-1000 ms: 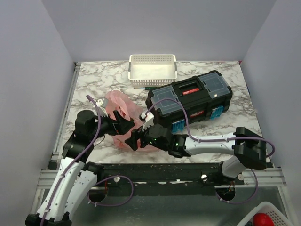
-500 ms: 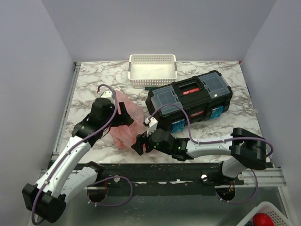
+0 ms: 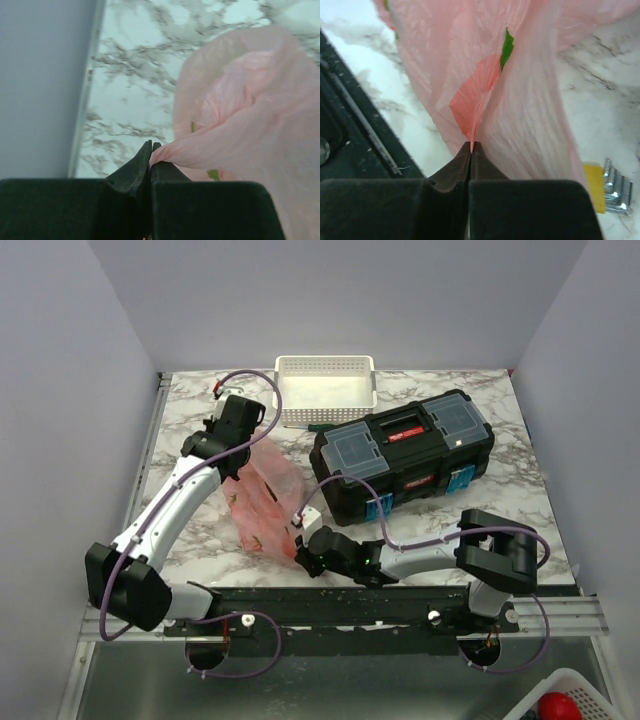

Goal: Take the fake fruits out of the plastic bag
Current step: Adjust the plastic bag at the center of the board.

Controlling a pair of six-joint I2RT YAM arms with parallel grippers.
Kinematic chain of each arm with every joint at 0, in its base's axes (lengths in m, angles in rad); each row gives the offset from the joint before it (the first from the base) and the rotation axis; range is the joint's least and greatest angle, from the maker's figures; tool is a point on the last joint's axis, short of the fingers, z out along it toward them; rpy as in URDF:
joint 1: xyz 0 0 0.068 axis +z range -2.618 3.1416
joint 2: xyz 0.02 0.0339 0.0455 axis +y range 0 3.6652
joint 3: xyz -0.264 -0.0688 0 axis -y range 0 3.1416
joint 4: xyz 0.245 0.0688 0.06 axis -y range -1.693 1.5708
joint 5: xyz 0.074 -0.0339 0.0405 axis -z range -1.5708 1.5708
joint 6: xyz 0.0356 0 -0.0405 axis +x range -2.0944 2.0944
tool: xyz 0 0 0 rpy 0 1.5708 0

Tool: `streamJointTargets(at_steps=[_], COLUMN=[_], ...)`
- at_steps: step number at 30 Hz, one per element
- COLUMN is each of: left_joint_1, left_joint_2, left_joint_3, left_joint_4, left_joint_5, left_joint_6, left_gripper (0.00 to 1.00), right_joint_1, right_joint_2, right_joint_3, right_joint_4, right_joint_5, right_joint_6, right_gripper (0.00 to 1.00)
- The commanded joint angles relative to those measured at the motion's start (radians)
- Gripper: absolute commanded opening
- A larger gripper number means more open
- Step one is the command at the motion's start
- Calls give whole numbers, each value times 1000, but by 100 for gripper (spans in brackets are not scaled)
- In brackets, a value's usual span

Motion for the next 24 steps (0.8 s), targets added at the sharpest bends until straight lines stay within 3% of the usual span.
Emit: streamJointTargets(at_steps=[1, 10, 15, 17, 19, 21, 24], left_joint_1=[18, 113, 127, 127, 127, 127, 127], left_joint_2=[115, 162, 197, 197, 165, 112, 7], left_joint_3=[60, 105, 178, 212, 214, 191, 137], left_joint_4=[14, 56, -59, -122, -152, -165, -174], left_joint_5=[-351, -363, -261, -162, -53, 28, 123], left_joint_6=[159, 220, 164, 117, 78, 22, -35], left_gripper=[0, 0, 0, 14, 34, 57, 74], right_joint_1=[66, 67, 67, 67, 67, 67, 67], right_joint_2=[-73, -353, -415, -419, -413, -397, -394], right_joint_3=[74, 41, 38, 35, 29, 36, 17], right_joint_4=[-131, -346, -430, -414, -355, -319, -217], right_joint_5=[51, 283, 164, 81, -13, -93, -148], right_joint_6=[-100, -178, -281, -287, -272, -229, -159], right_gripper=[1, 1, 1, 15, 29, 35, 50])
